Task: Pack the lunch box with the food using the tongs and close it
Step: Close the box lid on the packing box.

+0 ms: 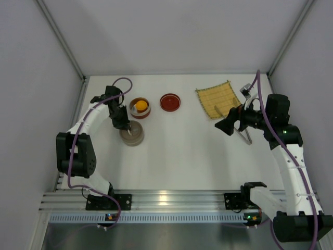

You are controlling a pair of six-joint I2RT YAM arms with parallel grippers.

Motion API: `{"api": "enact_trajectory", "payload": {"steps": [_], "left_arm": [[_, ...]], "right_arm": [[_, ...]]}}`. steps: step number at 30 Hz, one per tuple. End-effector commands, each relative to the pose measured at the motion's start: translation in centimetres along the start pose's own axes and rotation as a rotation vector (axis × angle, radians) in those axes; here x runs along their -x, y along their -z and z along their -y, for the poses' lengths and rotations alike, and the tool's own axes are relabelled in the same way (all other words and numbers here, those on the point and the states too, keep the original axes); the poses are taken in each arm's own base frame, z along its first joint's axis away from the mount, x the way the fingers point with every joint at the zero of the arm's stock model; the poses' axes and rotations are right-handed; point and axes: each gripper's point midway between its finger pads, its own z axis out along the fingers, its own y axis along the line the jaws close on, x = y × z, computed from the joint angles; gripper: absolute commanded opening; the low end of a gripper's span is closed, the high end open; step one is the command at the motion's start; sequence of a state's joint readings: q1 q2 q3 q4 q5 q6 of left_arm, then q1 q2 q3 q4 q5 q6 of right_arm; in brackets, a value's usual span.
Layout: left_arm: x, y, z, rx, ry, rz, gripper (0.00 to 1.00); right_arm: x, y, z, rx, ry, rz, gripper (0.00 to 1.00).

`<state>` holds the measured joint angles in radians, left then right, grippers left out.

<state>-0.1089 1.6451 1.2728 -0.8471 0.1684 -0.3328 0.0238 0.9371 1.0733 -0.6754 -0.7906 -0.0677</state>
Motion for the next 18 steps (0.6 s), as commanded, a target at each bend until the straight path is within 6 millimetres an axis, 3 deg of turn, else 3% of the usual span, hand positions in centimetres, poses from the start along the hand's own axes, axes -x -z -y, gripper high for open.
{"api": "enact_trajectory", "payload": {"steps": [1,11,18], "left_arm": [[0.9,0.0,0.1,-0.019,-0.022,0.030,0.00],[0.6,-0.4,-0.3,-0.010,-0.094,-0.019,0.00],[1.7,0.0,-0.3,0.006,-0.158,-0.026,0.00]], "right_arm": [[1.1,0.0,0.3,0.002,0.033,0.041,0.99],[1.3,0.0,0.2,0.007,0.032,0.041,0.99],[1.3,0.0,0.3,0.005,0.030,0.040,0.99]]}}
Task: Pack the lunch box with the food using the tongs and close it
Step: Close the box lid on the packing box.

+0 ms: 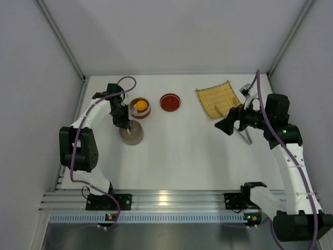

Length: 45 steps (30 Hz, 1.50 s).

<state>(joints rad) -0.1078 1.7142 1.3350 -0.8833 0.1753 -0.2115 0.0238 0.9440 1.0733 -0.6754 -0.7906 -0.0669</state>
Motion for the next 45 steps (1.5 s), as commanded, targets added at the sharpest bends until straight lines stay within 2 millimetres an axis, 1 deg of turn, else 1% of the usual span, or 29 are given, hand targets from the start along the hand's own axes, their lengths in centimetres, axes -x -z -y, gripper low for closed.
{"api": "enact_trajectory", "payload": {"steps": [1,5,11,13,14,18,22,27,30,31,35,40,45], "left_arm": [[1.6,1.1,0.1,0.004,-0.059,0.026,0.00],[1.7,1.3,0.1,0.018,-0.110,0.017,0.00],[1.0,1.0,0.4,0.033,-0.232,-0.029,0.00],[0.5,0.7,0.7,0.005,-0.241,-0.058,0.00],[0.3,0.6,0.7,-0.002,-0.262,-0.068,0.00],[-0.8,-0.5,0.4,-0.004,-0.258,-0.117,0.00],[-0.7,-0.9,0.2,0.005,-0.259,-0.118,0.00],[-0.7,-0.8,0.9,-0.031,-0.241,-0.122,0.00],[-0.4,-0.2,1.2,-0.044,-0.236,-0.102,0.00],[-0.3,-0.1,1.1,-0.039,-0.203,-0.098,0.00],[0.0,0.4,0.7,-0.030,-0.164,-0.080,0.00],[-0.2,0.9,0.0,-0.029,-0.095,-0.083,0.00],[-0.2,1.6,-0.1,-0.038,-0.006,-0.060,0.00]], "right_arm": [[1.3,0.1,0.1,0.005,0.035,0.045,0.99],[1.4,0.0,0.2,0.008,0.032,0.045,0.99],[1.4,-0.2,0.3,0.010,0.027,0.043,0.99],[1.5,-0.1,0.3,0.008,0.026,0.044,0.99],[1.6,-0.1,0.3,0.010,0.027,0.045,0.99],[1.7,-0.1,0.2,0.010,0.028,0.044,0.99],[1.7,0.0,0.2,0.008,0.030,0.042,0.99],[1.7,0.0,0.2,0.010,0.029,0.041,0.99],[1.7,0.1,0.1,0.008,0.032,0.041,0.99],[1.6,0.1,0.1,0.007,0.033,0.041,0.99],[1.5,0.1,0.2,0.005,0.033,0.039,0.99],[1.5,0.2,0.1,0.004,0.034,0.040,1.00],[1.4,0.1,0.2,0.002,0.035,0.041,0.99]]}}
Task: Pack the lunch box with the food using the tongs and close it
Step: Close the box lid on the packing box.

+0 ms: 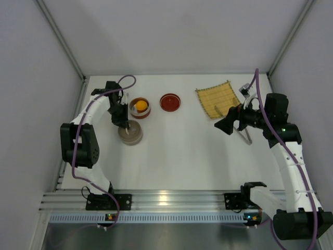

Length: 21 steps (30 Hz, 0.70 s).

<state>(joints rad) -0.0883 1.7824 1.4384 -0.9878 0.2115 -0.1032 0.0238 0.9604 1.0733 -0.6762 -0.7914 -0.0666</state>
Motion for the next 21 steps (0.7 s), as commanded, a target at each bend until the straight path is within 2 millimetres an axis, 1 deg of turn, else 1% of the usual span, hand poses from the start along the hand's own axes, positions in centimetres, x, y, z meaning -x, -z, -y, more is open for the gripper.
{"api": "enact_trajectory", "payload": {"steps": [1,5,16,21], "left_arm": [[-0.7,1.2,0.4,-0.021,0.077,0.010,0.00],[-0.6,1.5,0.7,-0.034,0.101,0.032,0.00],[-0.9,1.0,0.0,-0.003,0.093,0.034,0.00],[-1.4,0.5,-0.3,0.003,0.077,0.039,0.00]], "right_arm": [[1.7,0.5,-0.1,0.001,0.047,0.053,0.99],[1.5,0.4,-0.1,0.002,0.043,0.050,0.99],[1.6,0.4,-0.1,0.002,0.042,0.054,0.99],[1.5,0.4,-0.1,0.004,0.042,0.052,0.99]]}}
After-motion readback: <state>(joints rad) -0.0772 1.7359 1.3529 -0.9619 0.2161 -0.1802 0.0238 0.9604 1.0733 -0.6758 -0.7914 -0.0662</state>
